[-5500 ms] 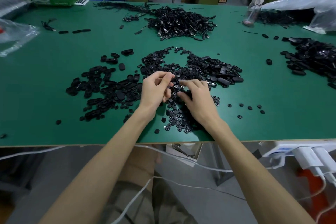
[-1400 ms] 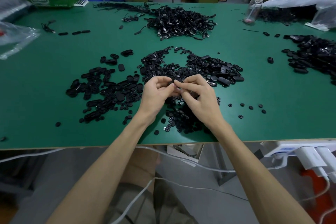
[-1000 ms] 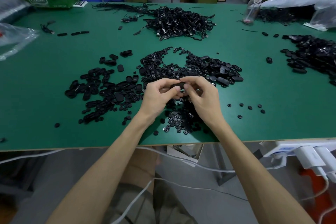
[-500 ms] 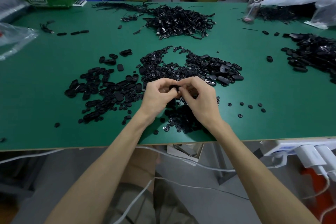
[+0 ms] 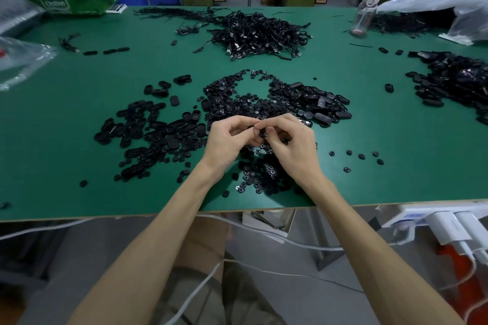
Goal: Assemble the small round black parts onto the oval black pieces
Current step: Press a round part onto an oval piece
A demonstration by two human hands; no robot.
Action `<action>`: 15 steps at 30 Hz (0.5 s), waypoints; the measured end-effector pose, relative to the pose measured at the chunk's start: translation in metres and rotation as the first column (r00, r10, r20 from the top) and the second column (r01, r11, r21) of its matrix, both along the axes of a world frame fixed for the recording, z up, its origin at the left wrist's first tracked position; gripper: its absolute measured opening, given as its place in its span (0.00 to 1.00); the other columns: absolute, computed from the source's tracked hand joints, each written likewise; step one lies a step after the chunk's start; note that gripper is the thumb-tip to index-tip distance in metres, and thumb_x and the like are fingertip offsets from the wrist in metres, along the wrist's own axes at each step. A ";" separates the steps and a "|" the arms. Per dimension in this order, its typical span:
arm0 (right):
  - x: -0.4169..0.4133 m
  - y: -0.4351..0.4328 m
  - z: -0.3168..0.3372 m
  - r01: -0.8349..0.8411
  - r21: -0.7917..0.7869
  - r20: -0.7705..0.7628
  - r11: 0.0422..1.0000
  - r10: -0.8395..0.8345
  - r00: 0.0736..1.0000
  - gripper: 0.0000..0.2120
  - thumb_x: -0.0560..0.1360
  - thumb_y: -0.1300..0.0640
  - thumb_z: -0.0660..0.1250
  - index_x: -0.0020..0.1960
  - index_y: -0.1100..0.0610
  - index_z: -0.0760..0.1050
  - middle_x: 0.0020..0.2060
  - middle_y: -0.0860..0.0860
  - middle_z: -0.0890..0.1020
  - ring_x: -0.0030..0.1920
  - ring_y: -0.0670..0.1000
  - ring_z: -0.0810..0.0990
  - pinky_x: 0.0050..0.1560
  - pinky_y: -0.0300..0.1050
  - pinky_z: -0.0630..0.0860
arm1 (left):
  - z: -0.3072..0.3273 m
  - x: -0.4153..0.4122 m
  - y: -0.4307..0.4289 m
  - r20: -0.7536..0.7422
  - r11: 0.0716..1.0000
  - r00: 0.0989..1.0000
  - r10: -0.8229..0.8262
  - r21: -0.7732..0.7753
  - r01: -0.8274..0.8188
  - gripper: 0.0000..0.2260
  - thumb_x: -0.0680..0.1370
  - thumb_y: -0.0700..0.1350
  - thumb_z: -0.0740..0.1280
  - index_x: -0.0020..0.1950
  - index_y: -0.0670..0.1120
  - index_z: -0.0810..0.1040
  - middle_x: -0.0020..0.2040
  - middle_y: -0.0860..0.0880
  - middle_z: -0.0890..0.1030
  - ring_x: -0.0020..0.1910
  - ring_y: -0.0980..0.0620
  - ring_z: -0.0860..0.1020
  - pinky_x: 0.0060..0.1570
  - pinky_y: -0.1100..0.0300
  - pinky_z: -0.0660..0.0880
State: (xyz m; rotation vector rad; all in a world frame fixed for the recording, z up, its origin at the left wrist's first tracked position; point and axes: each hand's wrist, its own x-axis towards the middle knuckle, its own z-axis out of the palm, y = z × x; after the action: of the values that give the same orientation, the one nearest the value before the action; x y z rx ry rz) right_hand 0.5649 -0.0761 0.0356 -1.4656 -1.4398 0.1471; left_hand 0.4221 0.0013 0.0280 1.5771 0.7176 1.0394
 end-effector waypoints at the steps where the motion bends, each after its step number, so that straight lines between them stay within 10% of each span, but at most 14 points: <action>1: 0.000 0.000 0.001 -0.003 -0.003 -0.007 1.000 0.003 1.000 0.12 0.78 0.67 0.67 0.50 0.54 0.86 0.45 0.48 0.82 0.37 0.44 0.78 0.40 0.30 0.68 | 0.000 0.000 0.000 -0.001 1.000 1.000 0.005 0.009 -0.005 0.07 0.79 0.34 0.72 0.56 0.35 0.84 0.41 0.44 0.87 0.40 0.49 0.86 0.46 0.58 0.83; 7: 0.007 0.001 0.001 0.077 0.012 -0.202 0.997 -0.073 0.977 0.11 0.80 0.65 0.67 0.52 0.53 0.86 0.47 0.49 0.84 0.42 0.48 0.83 0.44 0.45 0.78 | 0.003 0.006 -0.006 -0.119 0.942 0.980 0.160 0.316 -0.115 0.10 0.82 0.37 0.70 0.62 0.43 0.84 0.57 0.48 0.85 0.55 0.54 0.84 0.59 0.57 0.80; 15: 0.030 0.008 -0.009 0.343 -0.050 -0.682 0.938 -0.283 0.674 0.12 0.79 0.66 0.65 0.52 0.54 0.85 0.48 0.54 0.86 0.42 0.44 0.83 0.49 0.45 0.81 | 0.016 -0.019 -0.004 -0.366 0.820 0.865 0.342 0.566 -0.085 0.13 0.81 0.30 0.63 0.59 0.42 0.83 0.57 0.47 0.81 0.52 0.54 0.80 0.59 0.63 0.76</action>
State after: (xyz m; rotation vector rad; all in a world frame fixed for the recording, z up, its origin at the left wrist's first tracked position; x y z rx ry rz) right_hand 0.5949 -0.0680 0.0264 -1.3600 -0.5684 0.3663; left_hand 0.4030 -0.0029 0.0439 2.3211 1.0056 1.1089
